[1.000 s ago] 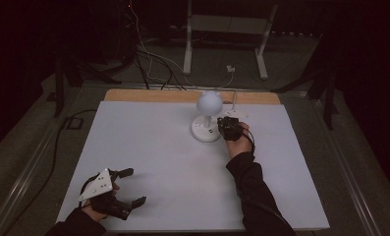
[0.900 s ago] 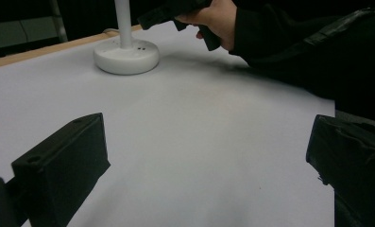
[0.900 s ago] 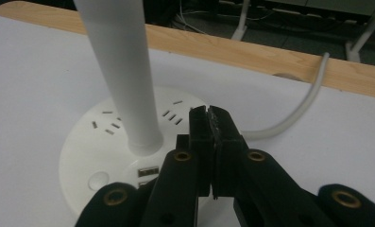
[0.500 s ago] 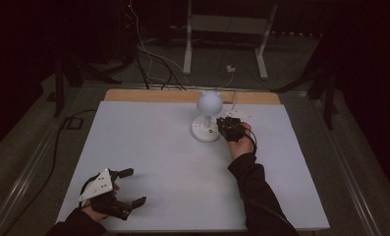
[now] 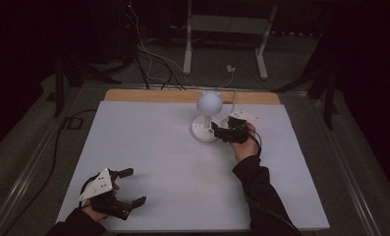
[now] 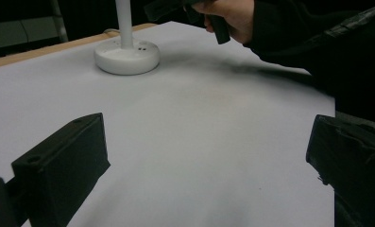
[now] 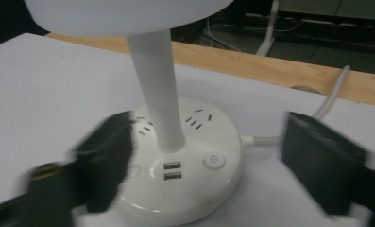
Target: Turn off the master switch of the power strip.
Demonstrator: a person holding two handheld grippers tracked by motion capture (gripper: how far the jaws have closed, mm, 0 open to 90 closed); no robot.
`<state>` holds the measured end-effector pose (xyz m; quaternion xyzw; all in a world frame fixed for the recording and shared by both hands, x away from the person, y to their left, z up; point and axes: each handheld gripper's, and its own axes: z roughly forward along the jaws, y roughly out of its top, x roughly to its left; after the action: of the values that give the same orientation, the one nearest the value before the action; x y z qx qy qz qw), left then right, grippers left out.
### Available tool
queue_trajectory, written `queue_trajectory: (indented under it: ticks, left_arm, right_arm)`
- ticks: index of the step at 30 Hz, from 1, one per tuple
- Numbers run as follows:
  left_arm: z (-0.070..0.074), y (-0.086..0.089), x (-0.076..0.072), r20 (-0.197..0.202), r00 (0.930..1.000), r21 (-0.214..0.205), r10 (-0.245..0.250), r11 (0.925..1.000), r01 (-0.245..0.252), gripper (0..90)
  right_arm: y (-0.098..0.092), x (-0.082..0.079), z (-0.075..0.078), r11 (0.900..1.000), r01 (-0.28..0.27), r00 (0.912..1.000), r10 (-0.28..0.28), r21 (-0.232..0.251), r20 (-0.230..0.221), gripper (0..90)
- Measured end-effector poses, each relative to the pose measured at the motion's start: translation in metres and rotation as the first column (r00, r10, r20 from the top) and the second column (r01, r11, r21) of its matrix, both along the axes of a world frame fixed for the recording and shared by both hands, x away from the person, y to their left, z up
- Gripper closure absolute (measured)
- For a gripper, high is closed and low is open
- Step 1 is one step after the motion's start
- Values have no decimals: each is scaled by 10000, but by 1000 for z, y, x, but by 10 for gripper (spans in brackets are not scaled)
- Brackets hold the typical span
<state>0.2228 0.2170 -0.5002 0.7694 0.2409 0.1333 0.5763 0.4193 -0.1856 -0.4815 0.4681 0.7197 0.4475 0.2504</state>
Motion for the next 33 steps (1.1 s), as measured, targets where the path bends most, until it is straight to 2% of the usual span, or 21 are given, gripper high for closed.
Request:
queue_trajectory:
  ticks: [2, 4, 8, 15, 17, 21, 26, 33]
  left_arm:
    - [0, 0, 0, 7, 10000, 15, -13, 10000, 13, 3]
    - [0, 0, 0, 20, 10000, 31, -31, 10000, 30, 4]
    - [0, 0, -1, 24, 10000, 8, -24, 10000, 24, 4]
    - [0, 0, -1, 38, 10000, -22, -43, 10000, 43, 3]
    - [0, 0, -1, 33, 10000, 1, -55, 10000, 55, 3]
    - [1, 0, -1, 51, 10000, 8, -63, 10000, 63, 3]
    - [1, 0, -1, 54, 10000, 3, -64, 10000, 64, 3]
    - [1, 0, -1, 61, 10000, 13, -66, 10000, 66, 3]
  right_arm:
    - [-1, -1, 0, 9998, -154, 9999, 155, 109, -73, 109]
    - [-2, -2, 0, 9988, -446, 9990, 448, 185, -66, 0]
    - [-5, -6, 1, 9963, -855, 9956, 860, 129, -370, 0]
    - [-15, -19, 11, 9921, -1141, 9917, 1168, 518, -537, 0]
    - [-18, -23, 12, 9902, -1248, 9891, 1292, 627, -713, 0]
    - [-23, -34, 13, 9875, -1454, 9859, 1497, 612, -747, 0]
    - [-29, -49, 12, 9812, -1734, 9810, 1796, 841, -727, 0]
    - [-36, -71, 8, 9778, -2037, 9755, 2069, 482, -747, 0]
